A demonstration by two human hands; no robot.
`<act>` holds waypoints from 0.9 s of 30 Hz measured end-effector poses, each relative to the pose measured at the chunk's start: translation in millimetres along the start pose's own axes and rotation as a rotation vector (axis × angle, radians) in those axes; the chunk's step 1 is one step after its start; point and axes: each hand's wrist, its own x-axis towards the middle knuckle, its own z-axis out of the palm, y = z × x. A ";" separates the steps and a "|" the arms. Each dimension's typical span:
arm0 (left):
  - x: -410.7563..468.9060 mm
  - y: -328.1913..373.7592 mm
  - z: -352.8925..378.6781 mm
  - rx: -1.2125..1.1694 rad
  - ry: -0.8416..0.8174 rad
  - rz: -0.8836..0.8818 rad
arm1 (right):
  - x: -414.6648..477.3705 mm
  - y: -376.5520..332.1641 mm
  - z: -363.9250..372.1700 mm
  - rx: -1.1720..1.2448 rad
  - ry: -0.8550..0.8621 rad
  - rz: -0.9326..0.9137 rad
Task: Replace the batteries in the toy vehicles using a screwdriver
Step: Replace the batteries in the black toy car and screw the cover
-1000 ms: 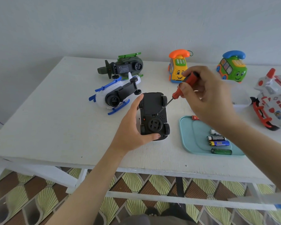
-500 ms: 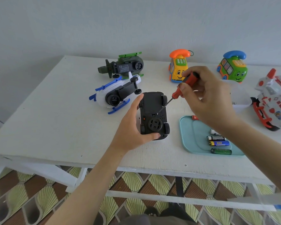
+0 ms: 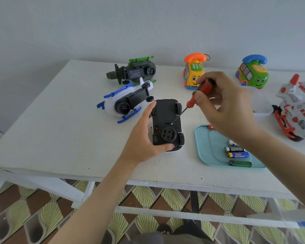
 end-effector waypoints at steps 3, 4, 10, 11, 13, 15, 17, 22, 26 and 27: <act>-0.2 0.4 -0.2 -0.003 -0.002 0.001 | -0.1 -1.8 0.4 0.002 -0.003 -0.004; -0.2 0.2 -0.2 -0.004 -0.003 0.003 | -0.1 -2.1 0.5 0.002 -0.005 -0.004; 0.0 -0.1 -0.3 -0.003 -0.004 0.001 | -1.0 -2.4 0.2 -0.007 -0.006 -0.008; 0.0 0.0 -0.2 -0.004 -0.003 0.001 | -1.2 -2.3 0.0 -0.012 -0.005 -0.007; -0.1 0.2 -0.1 -0.007 -0.004 0.003 | -2.2 -1.6 0.0 -0.022 -0.004 -0.005; 0.0 0.2 0.0 -0.010 -0.006 0.006 | -3.8 0.0 0.6 -0.021 -0.004 -0.001; 0.2 0.1 0.4 -0.013 -0.007 0.005 | -4.9 1.3 1.1 -0.015 -0.003 0.004; 1.0 -0.4 0.6 -0.015 -0.006 0.003 | -6.4 0.6 2.0 -0.009 -0.007 0.008; 1.2 -0.7 0.6 -0.019 -0.002 0.002 | -7.6 -0.2 1.3 0.006 0.005 -0.005; 1.1 -0.9 0.6 -0.022 -0.002 0.001 | -7.8 -0.3 0.8 0.010 0.009 -0.006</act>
